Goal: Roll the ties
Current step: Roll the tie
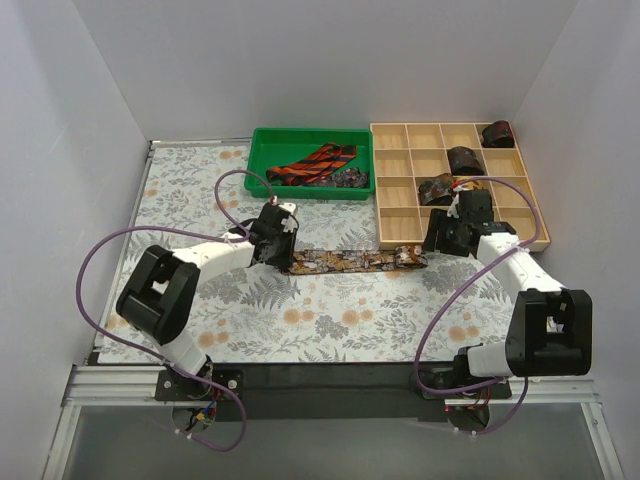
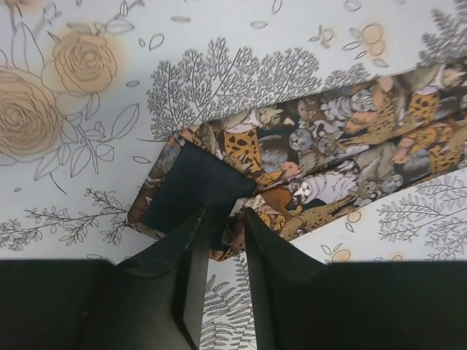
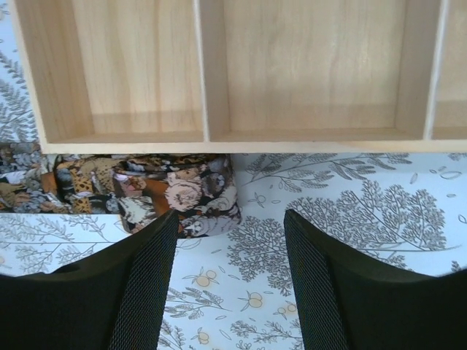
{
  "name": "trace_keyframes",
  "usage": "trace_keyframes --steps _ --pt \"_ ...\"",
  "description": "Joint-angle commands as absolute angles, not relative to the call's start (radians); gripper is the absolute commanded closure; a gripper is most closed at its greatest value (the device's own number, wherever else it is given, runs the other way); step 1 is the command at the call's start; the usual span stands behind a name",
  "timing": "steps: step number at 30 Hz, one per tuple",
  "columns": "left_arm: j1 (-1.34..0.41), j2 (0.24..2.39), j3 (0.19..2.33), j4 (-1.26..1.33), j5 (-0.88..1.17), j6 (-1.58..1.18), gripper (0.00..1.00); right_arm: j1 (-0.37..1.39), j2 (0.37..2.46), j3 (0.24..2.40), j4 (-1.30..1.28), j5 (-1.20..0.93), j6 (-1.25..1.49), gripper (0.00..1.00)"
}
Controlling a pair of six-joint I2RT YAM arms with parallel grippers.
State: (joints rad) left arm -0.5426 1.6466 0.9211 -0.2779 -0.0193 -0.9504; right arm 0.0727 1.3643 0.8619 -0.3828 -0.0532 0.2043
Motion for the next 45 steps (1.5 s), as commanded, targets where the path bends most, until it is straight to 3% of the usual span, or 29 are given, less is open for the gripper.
trace_keyframes --steps 1,11,23,34,39,43,45 --pt "-0.545 1.661 0.930 -0.271 -0.029 -0.957 0.77 0.067 1.351 0.864 -0.304 -0.176 0.149 0.44" --pt "-0.519 1.693 0.868 -0.373 -0.147 -0.919 0.80 0.107 1.408 0.937 -0.360 -0.273 -0.035 0.33" --pt "-0.410 1.759 0.952 -0.560 -0.334 -0.735 0.79 0.362 1.482 1.045 -0.471 -0.244 -0.389 0.21" --pt "-0.284 1.830 1.057 -0.489 -0.367 -0.508 0.73 0.557 1.592 1.179 -0.540 -0.247 -0.629 0.15" --pt "-0.284 1.830 1.107 -0.483 -0.328 -0.511 0.63 0.598 1.663 1.232 -0.564 -0.244 -0.704 0.14" --pt "-0.284 1.708 1.089 -0.468 -0.275 -0.535 0.40 0.601 1.733 1.261 -0.577 -0.255 -0.727 0.14" --pt "-0.284 1.660 1.071 -0.453 -0.258 -0.541 0.34 0.604 1.759 1.279 -0.578 -0.249 -0.735 0.14"
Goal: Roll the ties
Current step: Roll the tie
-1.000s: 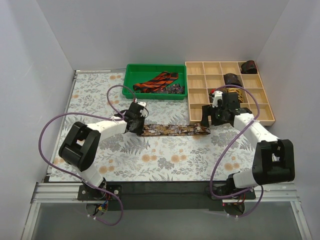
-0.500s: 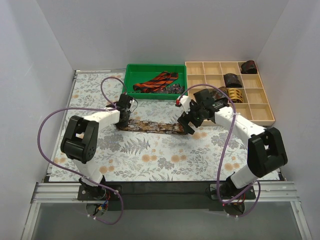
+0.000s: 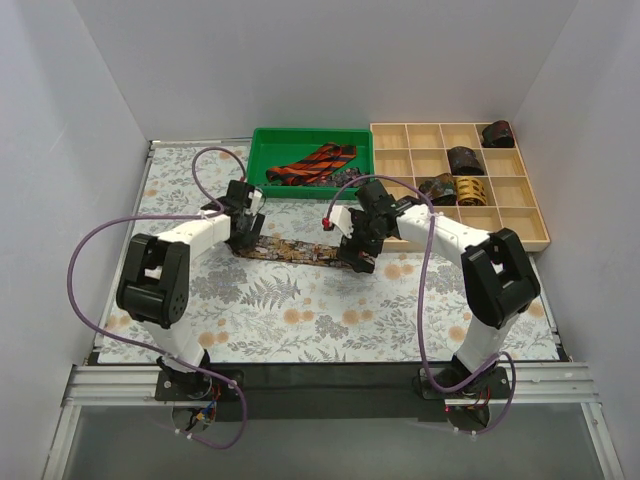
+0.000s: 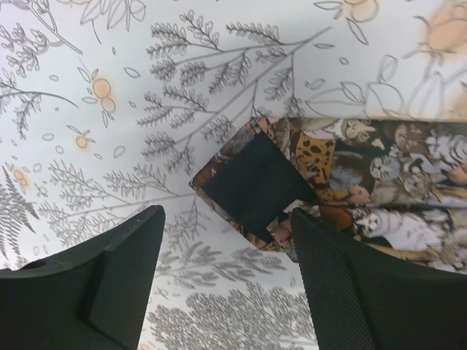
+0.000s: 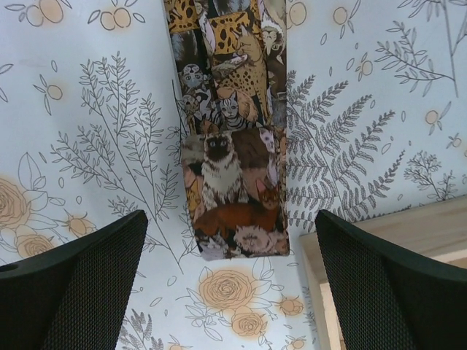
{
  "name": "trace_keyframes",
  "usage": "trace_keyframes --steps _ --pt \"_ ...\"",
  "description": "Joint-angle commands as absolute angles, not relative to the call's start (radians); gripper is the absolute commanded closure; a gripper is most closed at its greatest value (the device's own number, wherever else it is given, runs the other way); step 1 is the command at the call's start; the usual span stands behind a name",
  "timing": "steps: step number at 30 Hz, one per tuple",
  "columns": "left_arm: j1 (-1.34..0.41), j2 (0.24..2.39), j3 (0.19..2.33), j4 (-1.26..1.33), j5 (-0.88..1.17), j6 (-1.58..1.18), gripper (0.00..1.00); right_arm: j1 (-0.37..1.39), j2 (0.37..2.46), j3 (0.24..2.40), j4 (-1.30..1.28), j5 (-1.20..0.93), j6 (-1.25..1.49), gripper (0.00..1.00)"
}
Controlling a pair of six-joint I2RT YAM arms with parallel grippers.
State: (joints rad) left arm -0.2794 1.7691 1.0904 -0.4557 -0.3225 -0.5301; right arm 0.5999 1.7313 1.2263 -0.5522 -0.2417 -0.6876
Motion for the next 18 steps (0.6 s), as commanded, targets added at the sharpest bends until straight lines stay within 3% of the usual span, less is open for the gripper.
trace_keyframes --steps 1,10,18 --pt "-0.284 1.637 1.054 -0.449 -0.255 -0.549 0.33 0.606 1.784 1.287 -0.580 -0.256 -0.738 0.14" --pt "-0.284 1.430 0.956 -0.414 -0.239 -0.595 0.32 0.623 1.855 1.296 -0.609 -0.229 -0.749 0.15" --pt "-0.284 1.396 0.928 -0.388 -0.253 -0.600 0.32 0.626 1.881 1.272 -0.606 -0.190 -0.747 0.25"
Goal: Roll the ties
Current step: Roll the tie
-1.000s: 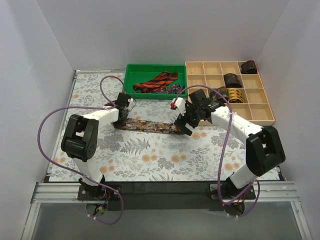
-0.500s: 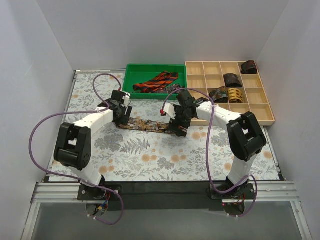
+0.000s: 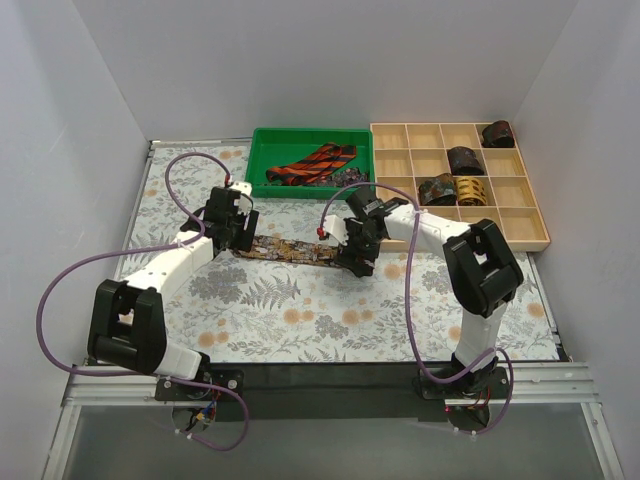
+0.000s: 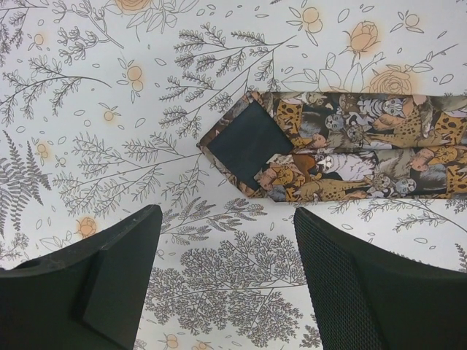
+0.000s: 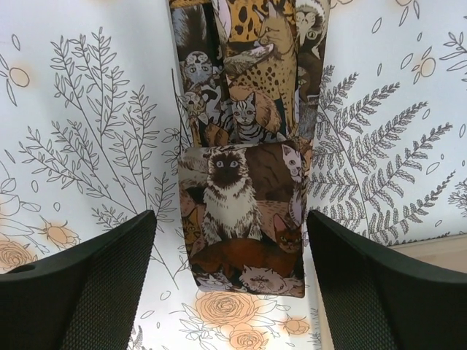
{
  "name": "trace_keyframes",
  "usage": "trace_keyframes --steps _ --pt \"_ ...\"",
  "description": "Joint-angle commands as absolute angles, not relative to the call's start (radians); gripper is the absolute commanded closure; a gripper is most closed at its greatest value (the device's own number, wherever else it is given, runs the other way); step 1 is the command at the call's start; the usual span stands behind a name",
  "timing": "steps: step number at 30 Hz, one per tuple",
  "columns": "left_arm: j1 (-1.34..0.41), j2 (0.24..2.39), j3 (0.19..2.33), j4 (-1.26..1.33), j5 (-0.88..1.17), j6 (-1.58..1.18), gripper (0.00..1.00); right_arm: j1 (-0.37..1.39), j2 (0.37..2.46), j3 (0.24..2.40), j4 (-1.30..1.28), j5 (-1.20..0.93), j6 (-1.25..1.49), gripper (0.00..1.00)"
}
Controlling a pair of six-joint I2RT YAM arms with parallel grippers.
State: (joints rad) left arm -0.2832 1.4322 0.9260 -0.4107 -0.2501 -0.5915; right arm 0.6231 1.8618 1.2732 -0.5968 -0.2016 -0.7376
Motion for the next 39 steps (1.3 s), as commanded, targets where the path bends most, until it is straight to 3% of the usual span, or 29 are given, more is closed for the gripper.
trace_keyframes --steps 1,12,14,20,27,28,31,39 --pt "-0.284 1.391 0.928 -0.387 -0.253 -0.600 0.32 0.629 1.891 1.272 -0.606 -0.187 -0.747 0.27" --pt "-0.284 1.379 0.922 -0.379 -0.258 -0.594 0.32 0.649 1.944 1.272 -0.595 -0.164 -0.747 0.42" --pt "-0.284 1.379 0.922 -0.379 -0.258 -0.594 0.32 0.653 1.947 1.269 -0.595 -0.163 -0.747 0.62" --pt "-0.284 1.374 0.922 -0.379 -0.245 -0.595 0.32 0.660 1.937 1.258 -0.595 -0.152 -0.752 0.62" --pt "-0.285 1.353 0.920 -0.376 -0.152 -0.620 0.32 0.670 1.862 1.258 -0.597 -0.146 -0.744 0.46" --pt "-0.284 1.348 0.925 -0.376 -0.135 -0.636 0.32 0.672 1.847 1.259 -0.600 -0.146 -0.732 0.35" --pt "-0.291 1.319 0.937 -0.379 -0.023 -0.681 0.31 0.670 1.763 1.262 -0.592 -0.170 -0.686 0.20" --pt "-0.521 1.388 1.017 -0.328 0.104 -0.891 0.31 0.557 1.496 1.165 -0.413 -0.219 -0.280 0.11"
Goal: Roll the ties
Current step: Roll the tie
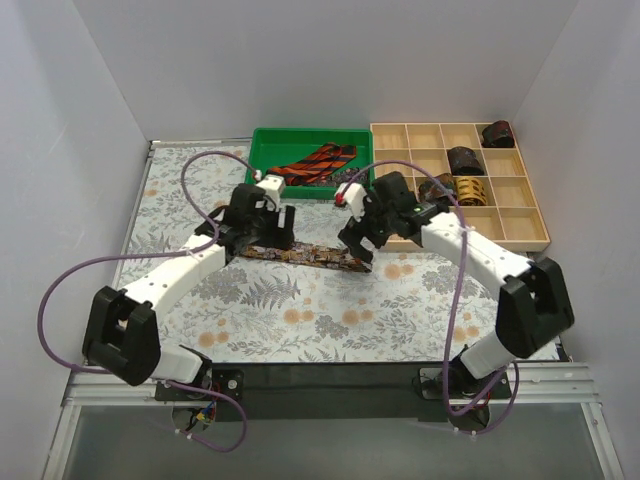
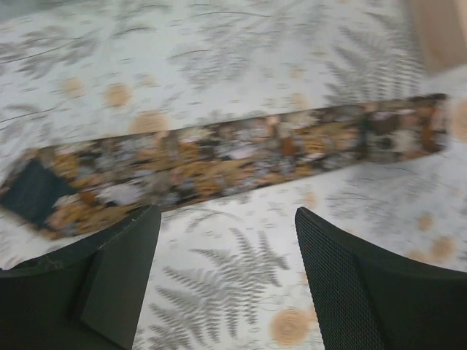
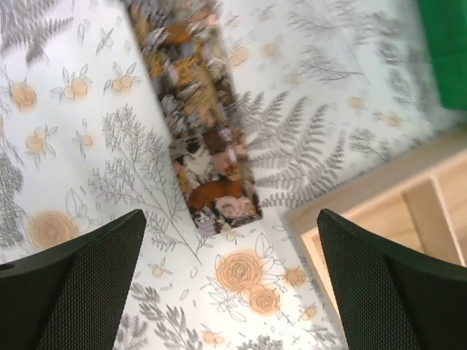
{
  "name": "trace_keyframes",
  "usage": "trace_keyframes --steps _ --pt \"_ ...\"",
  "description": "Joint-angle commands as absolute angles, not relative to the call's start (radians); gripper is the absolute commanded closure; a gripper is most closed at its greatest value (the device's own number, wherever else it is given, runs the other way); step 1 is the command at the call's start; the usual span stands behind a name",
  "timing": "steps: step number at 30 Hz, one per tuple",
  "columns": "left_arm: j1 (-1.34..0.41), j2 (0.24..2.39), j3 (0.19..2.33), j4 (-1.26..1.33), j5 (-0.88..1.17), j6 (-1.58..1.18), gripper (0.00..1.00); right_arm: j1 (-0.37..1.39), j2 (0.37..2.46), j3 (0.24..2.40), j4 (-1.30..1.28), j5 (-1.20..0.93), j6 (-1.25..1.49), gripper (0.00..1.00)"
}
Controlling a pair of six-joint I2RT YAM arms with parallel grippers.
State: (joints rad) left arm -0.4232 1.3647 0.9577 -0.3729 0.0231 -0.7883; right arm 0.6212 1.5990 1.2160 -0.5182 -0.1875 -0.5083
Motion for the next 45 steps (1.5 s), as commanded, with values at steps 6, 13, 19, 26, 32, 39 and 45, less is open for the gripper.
trace_keyframes --steps 6,13,19,26,32,39,45 --pt "-0.640 1.590 1.112 -0.255 0.164 -0.971 0.32 0.410 1.262 0.876 -0.149 -0.272 0.053 0.05" --pt "-0.709 1.772 1.244 -0.219 0.206 -1.014 0.39 0.364 1.158 0.594 0.203 -0.319 0.389 0.13" --pt "-0.721 1.842 1.264 -0.195 0.206 -1.037 0.46 0.314 1.219 0.485 0.402 -0.370 0.526 0.23" --pt "-0.723 1.901 1.278 -0.183 0.218 -1.048 0.58 0.299 1.319 0.454 0.520 -0.413 0.589 0.27" --pt "-0.723 1.954 1.290 -0.181 0.221 -1.043 0.65 0.296 1.419 0.422 0.638 -0.445 0.621 0.28" --pt "-0.723 1.988 1.293 -0.184 0.225 -1.035 0.69 0.296 1.552 0.419 0.765 -0.491 0.667 0.30" --pt "-0.721 2.006 1.308 -0.196 0.227 -1.034 0.71 0.298 1.644 0.423 0.851 -0.515 0.696 0.34"
